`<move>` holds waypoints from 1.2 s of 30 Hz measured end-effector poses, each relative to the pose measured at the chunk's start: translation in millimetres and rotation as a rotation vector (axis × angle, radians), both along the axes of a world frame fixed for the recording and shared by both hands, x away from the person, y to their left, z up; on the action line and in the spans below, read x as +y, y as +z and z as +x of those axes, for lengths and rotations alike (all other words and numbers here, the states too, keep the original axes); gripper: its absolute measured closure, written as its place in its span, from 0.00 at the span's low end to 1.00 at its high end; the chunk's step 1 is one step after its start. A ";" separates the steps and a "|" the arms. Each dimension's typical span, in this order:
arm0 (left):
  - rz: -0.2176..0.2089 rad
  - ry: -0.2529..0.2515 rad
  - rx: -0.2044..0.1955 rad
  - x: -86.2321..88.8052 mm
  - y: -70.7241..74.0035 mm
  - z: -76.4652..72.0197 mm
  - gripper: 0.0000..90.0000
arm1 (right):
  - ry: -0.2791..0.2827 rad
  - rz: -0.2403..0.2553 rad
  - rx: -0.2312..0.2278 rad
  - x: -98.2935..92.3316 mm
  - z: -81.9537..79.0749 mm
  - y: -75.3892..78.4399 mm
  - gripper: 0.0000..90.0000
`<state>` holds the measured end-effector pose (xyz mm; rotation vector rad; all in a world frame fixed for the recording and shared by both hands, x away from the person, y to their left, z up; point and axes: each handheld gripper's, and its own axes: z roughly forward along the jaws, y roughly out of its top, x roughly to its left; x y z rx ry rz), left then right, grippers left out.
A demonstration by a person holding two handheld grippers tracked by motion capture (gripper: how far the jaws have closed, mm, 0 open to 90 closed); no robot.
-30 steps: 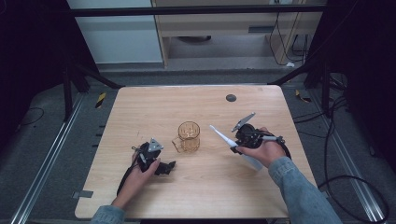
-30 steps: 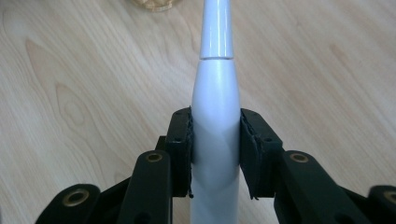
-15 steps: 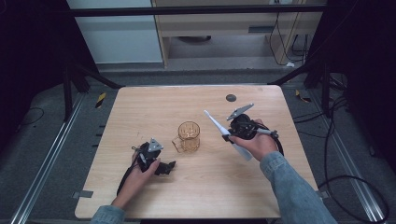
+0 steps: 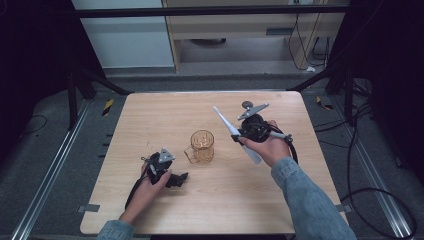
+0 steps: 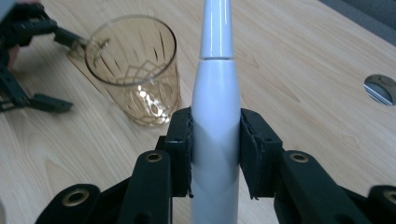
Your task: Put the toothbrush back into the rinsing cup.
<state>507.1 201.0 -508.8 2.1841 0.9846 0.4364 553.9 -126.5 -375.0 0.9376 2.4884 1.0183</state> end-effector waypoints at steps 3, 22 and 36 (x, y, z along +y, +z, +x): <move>0.000 0.000 0.000 0.0 0.0 0.0 0.00 | -0.005 0.018 -0.012 3.5 0.5 4.3 0.74; -0.004 0.003 -0.001 -0.2 -0.2 -0.1 0.00 | -0.015 0.112 -0.106 30.5 6.7 34.6 0.74; -0.001 0.000 -0.002 0.0 -0.1 0.1 0.00 | -0.028 0.168 -0.167 54.8 14.2 51.3 0.74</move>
